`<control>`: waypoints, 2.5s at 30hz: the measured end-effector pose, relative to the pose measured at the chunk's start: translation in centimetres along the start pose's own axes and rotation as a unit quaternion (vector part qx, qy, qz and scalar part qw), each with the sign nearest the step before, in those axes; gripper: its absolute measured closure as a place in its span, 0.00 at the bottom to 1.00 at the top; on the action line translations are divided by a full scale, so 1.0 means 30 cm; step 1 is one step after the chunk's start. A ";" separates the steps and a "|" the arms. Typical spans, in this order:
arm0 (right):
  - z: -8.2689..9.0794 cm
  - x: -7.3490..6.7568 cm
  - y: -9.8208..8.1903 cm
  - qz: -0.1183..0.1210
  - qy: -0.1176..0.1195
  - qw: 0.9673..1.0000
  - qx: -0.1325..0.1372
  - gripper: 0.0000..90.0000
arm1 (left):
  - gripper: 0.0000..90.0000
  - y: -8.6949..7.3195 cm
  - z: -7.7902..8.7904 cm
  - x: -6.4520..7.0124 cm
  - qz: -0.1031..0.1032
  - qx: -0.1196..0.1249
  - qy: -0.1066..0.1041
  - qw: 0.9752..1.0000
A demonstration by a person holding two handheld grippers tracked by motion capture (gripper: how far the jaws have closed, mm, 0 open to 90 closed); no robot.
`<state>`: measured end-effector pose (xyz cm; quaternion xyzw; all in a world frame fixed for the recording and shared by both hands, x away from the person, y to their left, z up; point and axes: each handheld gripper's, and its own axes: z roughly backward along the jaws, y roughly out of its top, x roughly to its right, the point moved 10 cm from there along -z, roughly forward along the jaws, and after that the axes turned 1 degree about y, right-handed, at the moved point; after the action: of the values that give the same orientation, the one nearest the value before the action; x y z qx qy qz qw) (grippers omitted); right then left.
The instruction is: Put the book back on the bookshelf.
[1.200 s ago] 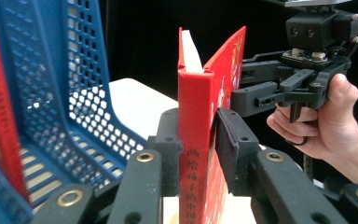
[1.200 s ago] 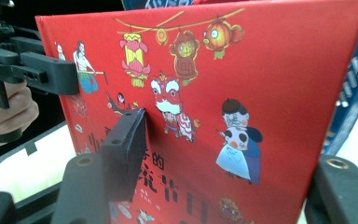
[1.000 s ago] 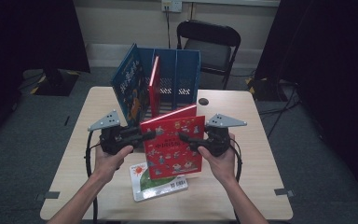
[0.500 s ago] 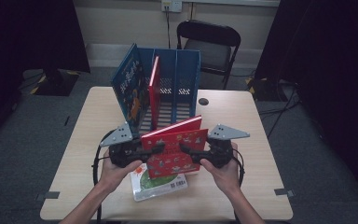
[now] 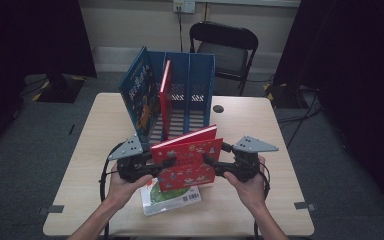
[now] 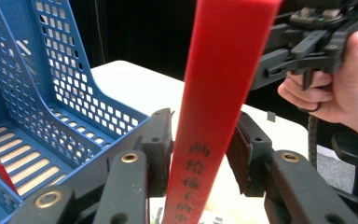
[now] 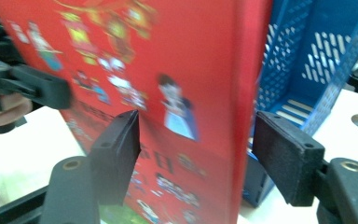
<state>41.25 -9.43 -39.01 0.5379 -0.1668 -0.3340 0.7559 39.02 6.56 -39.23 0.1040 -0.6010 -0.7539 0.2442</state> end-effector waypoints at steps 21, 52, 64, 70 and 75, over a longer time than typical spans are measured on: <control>-0.111 -0.019 -0.041 0.017 0.032 0.999 -0.029 0.22 | 0.85 -0.006 0.011 0.021 -0.005 -0.008 -0.011 1.000; -0.141 -0.080 -0.040 0.031 0.033 0.998 -0.031 0.17 | 0.66 0.057 0.080 0.046 0.000 0.002 -0.014 1.000; -0.127 -0.074 -0.027 0.030 0.033 0.999 -0.021 0.20 | 0.49 0.146 0.144 0.055 0.003 0.036 -0.006 0.999; -0.121 -0.072 -0.022 0.032 0.032 0.999 -0.016 0.20 | 0.45 0.165 0.175 0.045 0.014 0.044 -0.013 0.999; -0.128 -0.072 -0.024 0.035 0.030 0.999 -0.017 0.20 | 0.54 0.138 0.154 0.040 0.020 0.032 -0.036 0.999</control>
<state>41.81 -5.42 -40.84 0.5286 -0.1567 -0.2936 0.7809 36.90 9.26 -33.93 0.0727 -0.6353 -0.7322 0.2345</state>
